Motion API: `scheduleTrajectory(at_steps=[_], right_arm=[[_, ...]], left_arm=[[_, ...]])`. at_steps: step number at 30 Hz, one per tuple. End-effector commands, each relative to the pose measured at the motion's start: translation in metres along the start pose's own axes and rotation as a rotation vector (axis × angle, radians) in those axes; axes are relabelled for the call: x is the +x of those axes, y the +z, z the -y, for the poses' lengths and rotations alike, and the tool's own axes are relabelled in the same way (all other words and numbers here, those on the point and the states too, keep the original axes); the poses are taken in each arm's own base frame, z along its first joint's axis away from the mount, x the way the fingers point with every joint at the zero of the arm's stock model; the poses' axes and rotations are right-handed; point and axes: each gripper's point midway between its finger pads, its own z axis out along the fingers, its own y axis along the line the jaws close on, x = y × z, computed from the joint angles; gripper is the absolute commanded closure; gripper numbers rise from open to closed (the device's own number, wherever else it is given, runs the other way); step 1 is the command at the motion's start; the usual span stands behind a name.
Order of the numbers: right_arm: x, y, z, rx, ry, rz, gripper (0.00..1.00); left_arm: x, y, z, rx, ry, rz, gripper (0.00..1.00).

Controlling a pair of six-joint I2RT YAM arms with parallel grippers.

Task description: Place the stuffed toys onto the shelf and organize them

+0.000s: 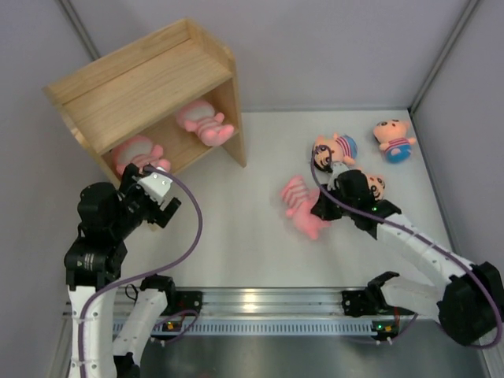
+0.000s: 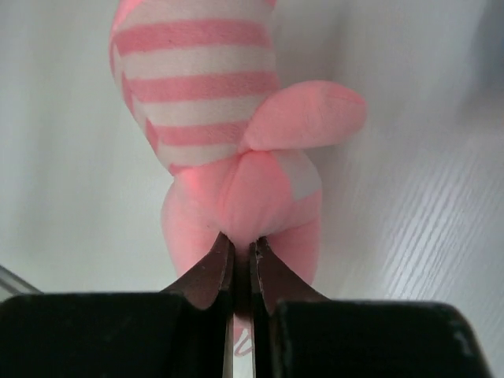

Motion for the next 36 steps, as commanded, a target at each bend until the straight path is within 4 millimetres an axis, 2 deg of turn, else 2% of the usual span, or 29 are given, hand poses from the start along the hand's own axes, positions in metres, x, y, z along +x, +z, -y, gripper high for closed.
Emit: scheduleTrajectory(at_steps=[1,2,3,4,5,6,8,12,15,18,19,21,22,27,32,35,36], right_arm=[[-0.079,-0.062,-0.085,-0.214,-0.406,0.374,1.00],[-0.079,-0.076,-0.114,-0.287,-0.491,0.436,1.00],[-0.097,-0.101,-0.134,-0.333,-0.564,0.571,1.00],[-0.100,-0.115,-0.152,-0.395,-0.623,0.629,1.00],[-0.108,-0.129,-0.163,-0.431,-0.652,0.692,1.00],[-0.123,-0.154,-0.184,-0.495,-0.707,0.795,1.00],[-0.135,-0.179,-0.209,-0.562,-0.774,0.893,1.00],[-0.141,-0.195,-0.243,-0.632,-0.880,0.979,1.00],[-0.139,-0.190,-0.270,-0.678,-0.927,0.986,1.00],[-0.132,-0.197,-0.296,-0.742,-0.958,1.014,1.00],[-0.127,-0.190,-0.303,-0.754,-0.970,1.000,1.00],[-0.121,-0.192,-0.316,-0.796,-0.982,1.000,1.00],[-0.117,-0.187,-0.320,-0.811,-0.991,0.989,1.00],[-0.109,-0.188,-0.334,-0.880,-0.998,0.982,1.00],[-0.105,-0.188,-0.341,-0.903,-1.010,0.975,1.00],[-0.101,-0.186,-0.348,-0.931,-1.018,0.961,1.00],[-0.100,-0.181,-0.351,-0.938,-1.022,0.946,1.00]], left_arm=[[-0.019,-0.014,0.041,0.200,-0.089,0.085,0.09],[-0.021,-0.016,0.045,0.219,-0.099,0.092,0.09],[-0.026,-0.019,0.051,0.255,-0.117,0.112,0.07],[-0.030,-0.022,0.055,0.273,-0.126,0.124,0.07],[-0.032,-0.025,0.059,0.294,-0.145,0.131,0.06],[-0.045,-0.033,0.064,0.329,-0.154,0.175,0.03],[-0.062,-0.045,0.076,0.402,-0.174,0.240,0.03],[-0.101,-0.079,0.093,0.541,-0.159,0.385,0.01],[-0.118,-0.094,0.096,0.580,-0.160,0.432,0.01],[-0.122,-0.091,0.085,0.534,-0.167,0.419,0.01],[-0.122,-0.090,0.081,0.512,-0.166,0.412,0.01],[-0.123,-0.087,0.074,0.475,-0.156,0.406,0.01],[-0.122,-0.084,0.070,0.450,-0.159,0.392,0.01],[-0.114,-0.068,0.056,0.388,-0.176,0.337,0.01],[-0.109,-0.053,0.058,0.433,-0.175,0.312,0.01],[-0.109,-0.049,0.061,0.466,-0.203,0.302,0.05],[-0.110,-0.047,0.062,0.480,-0.205,0.303,0.13]])
